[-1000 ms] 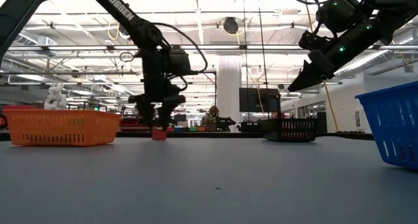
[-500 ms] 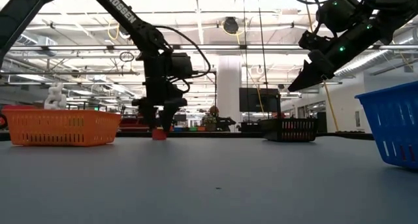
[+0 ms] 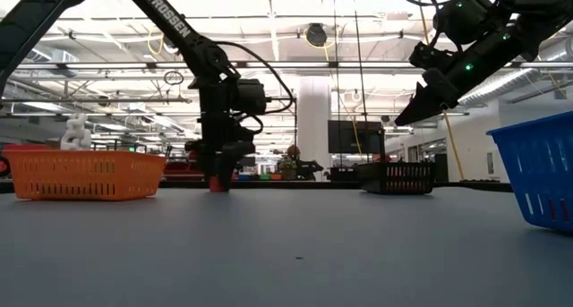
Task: Sort & place blocks by color
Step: Put the red block into the blue bin
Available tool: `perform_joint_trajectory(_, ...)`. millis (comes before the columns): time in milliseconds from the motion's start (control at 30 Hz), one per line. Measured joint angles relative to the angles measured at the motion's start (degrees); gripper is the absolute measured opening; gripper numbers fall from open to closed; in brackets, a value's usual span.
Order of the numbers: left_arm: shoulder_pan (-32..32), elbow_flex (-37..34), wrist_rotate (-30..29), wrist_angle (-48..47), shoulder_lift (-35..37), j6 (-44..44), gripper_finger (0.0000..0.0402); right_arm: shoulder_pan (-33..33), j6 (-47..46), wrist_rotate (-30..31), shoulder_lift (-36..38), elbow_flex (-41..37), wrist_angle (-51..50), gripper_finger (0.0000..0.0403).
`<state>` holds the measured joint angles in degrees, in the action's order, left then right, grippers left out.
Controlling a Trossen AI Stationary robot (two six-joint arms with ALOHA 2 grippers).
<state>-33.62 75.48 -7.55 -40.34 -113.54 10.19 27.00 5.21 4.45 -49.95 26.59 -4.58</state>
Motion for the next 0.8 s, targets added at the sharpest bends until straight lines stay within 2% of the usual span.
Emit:
perform_joint_trajectory(167,0.64,0.00,0.00,-0.09,0.15,-2.08,0.0131,0.00,0.04,-0.01,0.00,0.00,0.02,0.0192)
perform_joint_trajectory(333,1.59,0.00,4.25,0.89,2.10,-4.05,0.0130,0.00,0.11,-0.20,0.00,0.00,0.56,0.0192)
perform_joint_trajectory(433,2.43,0.00,9.07,3.45,4.16,-4.50,0.0130,-0.09,0.16,-2.18,0.00,0.00,3.44,0.0192)
perform_joint_trajectory(533,3.91,0.00,15.45,7.48,6.35,-4.75,0.0130,-0.13,0.21,-8.95,0.00,-0.02,8.74,0.0192)
perform_joint_trajectory(667,7.18,0.00,26.82,14.03,7.86,-6.16,0.0145,-1.52,0.16,-16.58,0.02,-1.77,18.02,0.0192)
perform_joint_trajectory(800,11.16,0.07,34.66,19.93,7.96,-6.18,0.0152,-4.43,5.12,-17.18,-0.02,-6.52,27.99,0.0205)
